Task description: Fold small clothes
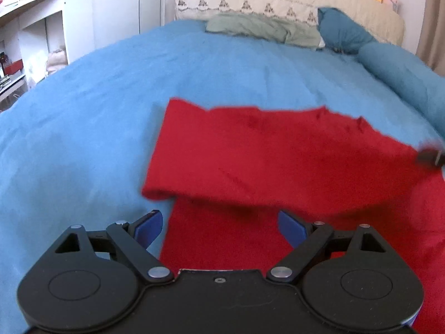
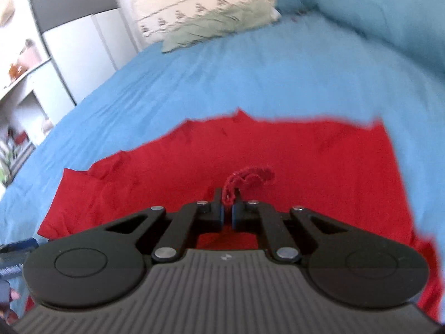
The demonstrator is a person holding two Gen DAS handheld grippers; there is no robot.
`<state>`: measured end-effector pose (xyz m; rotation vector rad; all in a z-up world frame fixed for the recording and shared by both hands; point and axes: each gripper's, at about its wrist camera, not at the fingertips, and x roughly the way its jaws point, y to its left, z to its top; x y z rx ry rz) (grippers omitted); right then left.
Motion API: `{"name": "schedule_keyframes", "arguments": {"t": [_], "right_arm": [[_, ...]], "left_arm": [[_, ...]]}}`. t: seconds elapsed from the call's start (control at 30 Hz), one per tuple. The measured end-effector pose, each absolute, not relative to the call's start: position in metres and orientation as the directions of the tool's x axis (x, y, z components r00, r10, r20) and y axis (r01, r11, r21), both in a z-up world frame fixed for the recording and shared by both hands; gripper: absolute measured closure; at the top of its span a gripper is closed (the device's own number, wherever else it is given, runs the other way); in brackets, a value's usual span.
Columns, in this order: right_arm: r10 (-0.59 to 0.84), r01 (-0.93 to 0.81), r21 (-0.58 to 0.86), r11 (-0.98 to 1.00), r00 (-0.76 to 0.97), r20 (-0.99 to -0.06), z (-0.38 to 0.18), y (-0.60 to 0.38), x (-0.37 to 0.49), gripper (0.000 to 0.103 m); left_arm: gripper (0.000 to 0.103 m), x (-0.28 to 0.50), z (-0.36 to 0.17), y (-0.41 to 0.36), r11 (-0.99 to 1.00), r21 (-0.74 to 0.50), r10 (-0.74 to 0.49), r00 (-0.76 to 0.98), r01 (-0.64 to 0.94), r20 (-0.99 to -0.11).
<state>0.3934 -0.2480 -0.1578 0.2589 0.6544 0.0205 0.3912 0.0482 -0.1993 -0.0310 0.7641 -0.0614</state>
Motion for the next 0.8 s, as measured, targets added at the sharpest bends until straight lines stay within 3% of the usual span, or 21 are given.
{"name": "schedule_keyframes", "arguments": {"t": [0.13,0.3,0.5,0.7,0.8], "right_arm": [[0.068,0.033,0.167,0.985,0.825,-0.561,-0.117,-0.251,0.406,0.083],[-0.005,0.071,0.103,0.992,0.847,-0.531,-0.089,-0.283,0.400,0.083],[-0.103,0.206,0.098,0.974,0.782,-0.615,-0.133,-0.333,0.385,0.083],[-0.074,0.202,0.122,0.972,0.750,-0.657,-0.179,-0.349,0.383,0.083],[-0.073,0.211,0.138,0.968,0.760,-0.646,-0.182,-0.351,0.373,0.077]], "left_arm": [[0.010,0.394,-0.206,0.048,1.000,0.011,-0.012,0.730,0.027,-0.683],[0.010,0.397,-0.205,0.062,0.999,-0.035,-0.010,0.731,-0.019,-0.682],[0.010,0.397,-0.206,0.061,1.000,-0.007,0.012,0.730,-0.023,-0.683],[0.010,0.400,-0.207,0.069,0.999,-0.025,0.016,0.737,-0.044,-0.675],[0.010,0.405,-0.203,0.071,0.997,-0.063,-0.017,0.760,-0.032,-0.650]]}}
